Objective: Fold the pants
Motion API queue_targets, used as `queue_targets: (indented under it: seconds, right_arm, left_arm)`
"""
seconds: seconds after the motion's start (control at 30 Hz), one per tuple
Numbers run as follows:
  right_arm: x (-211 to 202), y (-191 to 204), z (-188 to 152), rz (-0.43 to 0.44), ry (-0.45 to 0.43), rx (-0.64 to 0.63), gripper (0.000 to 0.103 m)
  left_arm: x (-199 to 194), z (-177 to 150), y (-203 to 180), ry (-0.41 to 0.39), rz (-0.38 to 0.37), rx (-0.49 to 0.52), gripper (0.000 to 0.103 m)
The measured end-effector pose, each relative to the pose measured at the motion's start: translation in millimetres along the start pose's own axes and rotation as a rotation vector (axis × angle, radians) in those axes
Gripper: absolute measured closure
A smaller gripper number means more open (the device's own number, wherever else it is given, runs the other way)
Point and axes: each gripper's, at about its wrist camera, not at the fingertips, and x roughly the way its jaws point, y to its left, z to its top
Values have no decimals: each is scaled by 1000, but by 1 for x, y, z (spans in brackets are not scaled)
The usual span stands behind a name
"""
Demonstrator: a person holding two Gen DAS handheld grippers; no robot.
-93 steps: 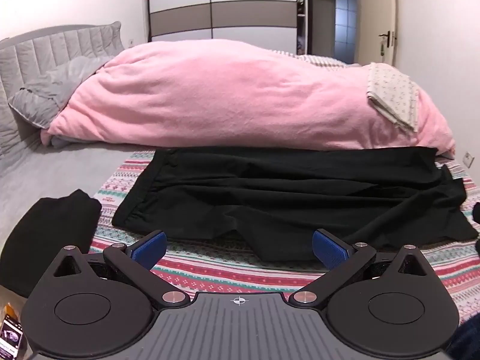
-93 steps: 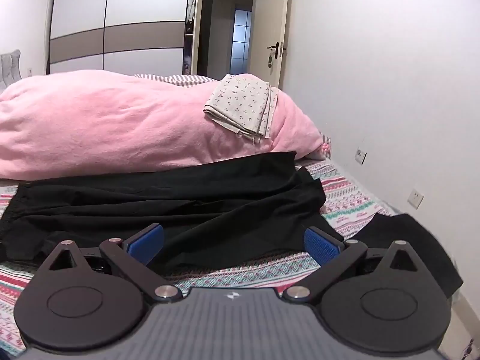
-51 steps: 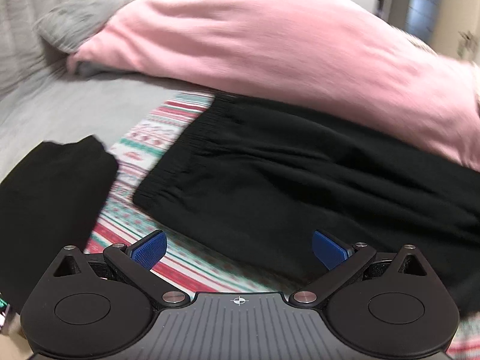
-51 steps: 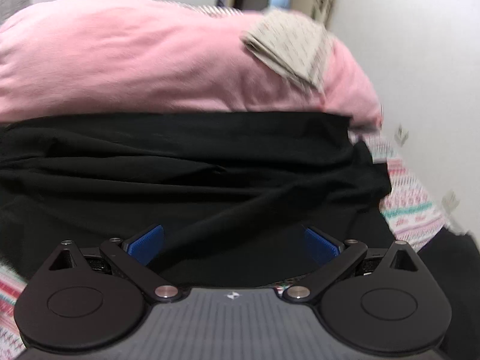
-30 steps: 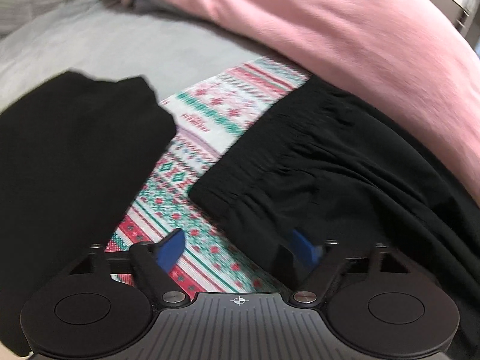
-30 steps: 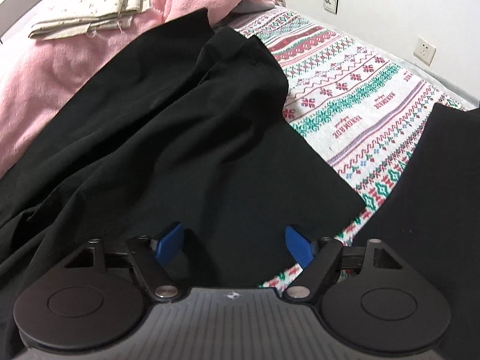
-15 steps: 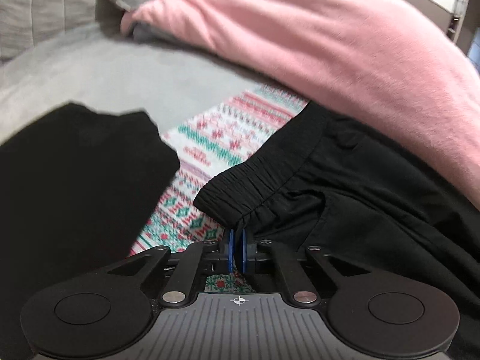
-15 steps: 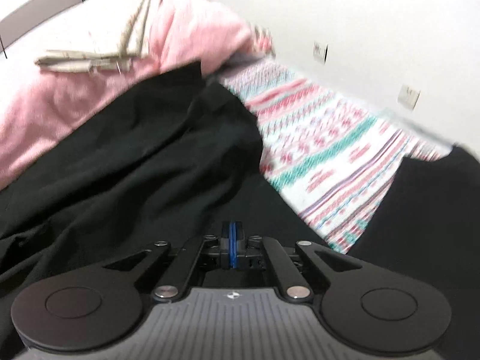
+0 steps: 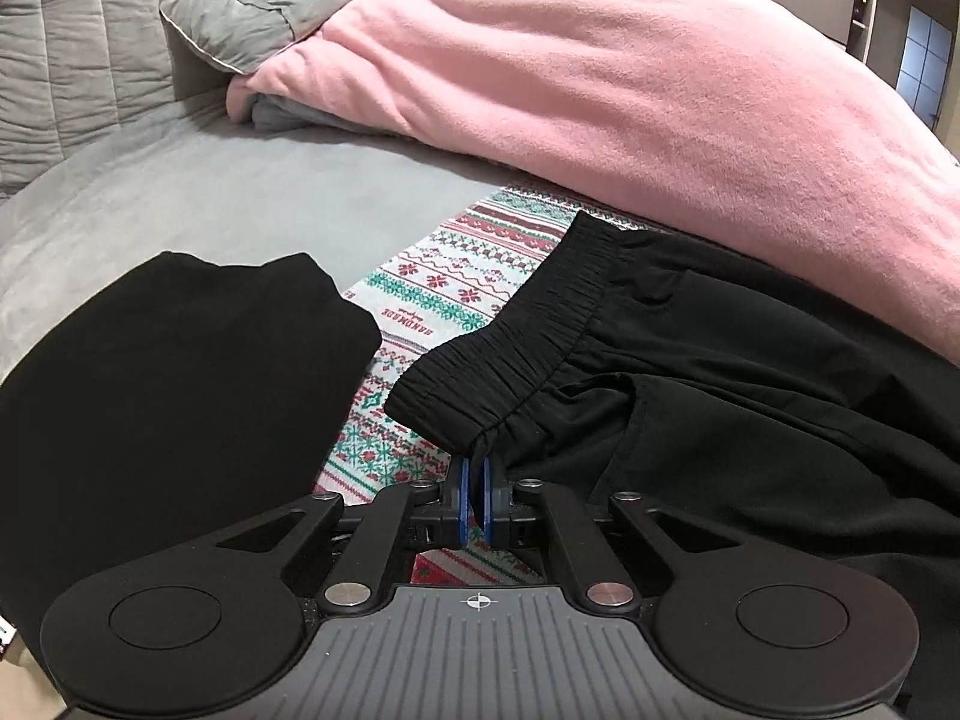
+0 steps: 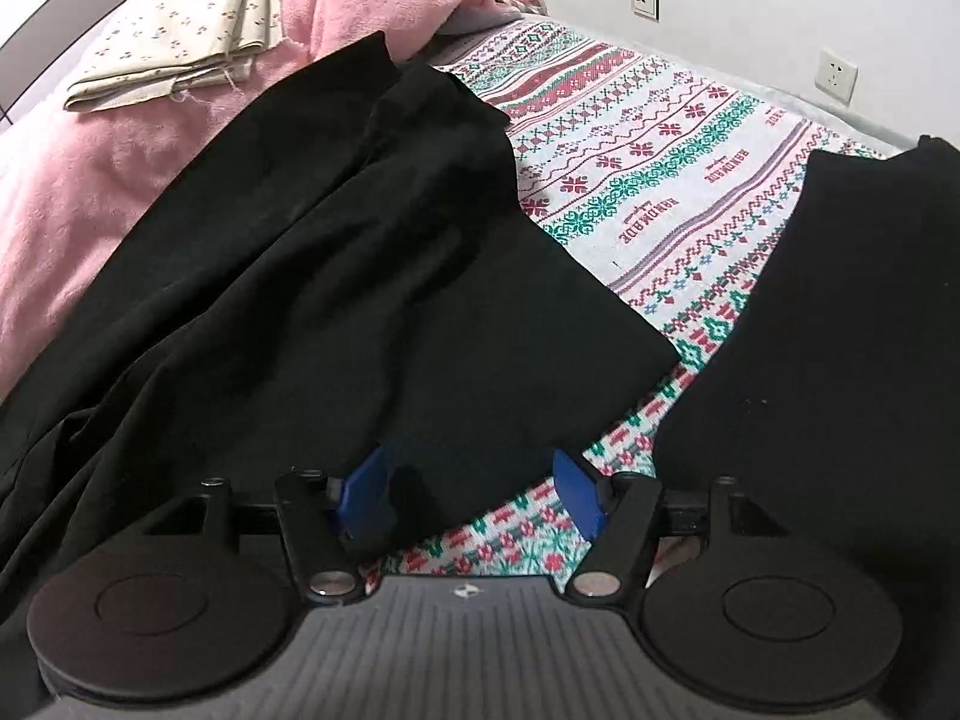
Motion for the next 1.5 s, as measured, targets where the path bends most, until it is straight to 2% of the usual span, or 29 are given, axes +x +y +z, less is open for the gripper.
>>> queue_targets:
  seconds: [0.03,0.07,0.1,0.17,0.3,0.6,0.73,0.83,0.9,1.03,1.1,1.2,1.27,1.3,1.37,1.43,1.47,1.5]
  right_arm:
    - [1,0,1,-3,-10,3,58]
    - [2,1,2,-16,-21,-2,72]
    - [2,4,-1,-32,-33,-16,91]
    - [3,7,-2,-57,-41,-34,103]
    - [-1,6,-2,-61,-72,-45,103]
    - [-55,7,0,-112,-273,-58,103]
    - [-76,6,1,-232,-382,-90,103]
    - [-91,1,1,-257,-443,-58,103]
    - [-93,-4,2,-259,-444,-46,103]
    - [-94,-4,1,-253,-433,-46,103]
    - [-91,-1,0,-232,-416,-61,103]
    - [-86,0,-4,-171,-360,-37,103]
    - [-85,-6,-2,-98,-328,29,94]
    - [-83,-7,-2,-67,-309,52,89]
    - [-81,-10,-2,-26,-282,65,85]
    - [-81,-12,-4,-20,-272,52,71]
    - [-80,-14,-4,-33,-264,44,57]
    - [-78,-17,-5,-48,-255,42,54]
  left_arm:
    - [0,0,1,1,-1,0,100]
    - [-1,0,1,1,-3,0,100]
    - [-1,0,1,-1,-4,1,100]
    - [-3,-1,0,-6,-3,6,100]
    - [-4,-1,-1,-9,1,16,100]
    - [-9,0,4,-18,-4,17,100]
    - [-10,-3,7,-6,-6,22,100]
    - [-13,-5,7,-13,10,39,103]
    - [-18,-6,6,-37,34,62,103]
    - [-23,-5,10,-46,33,70,103]
    - [-20,-7,11,-25,17,65,103]
    - [-14,-6,15,41,-48,14,103]
    - [-9,-4,12,87,-114,2,91]
    - [-7,-4,8,102,-118,-6,84]
    - [-5,-4,0,104,-87,-25,70]
    - [-2,-5,-7,117,-60,-40,53]
    - [-3,-6,-9,121,-50,-52,53]
    - [-6,-7,-14,123,-46,-54,53]
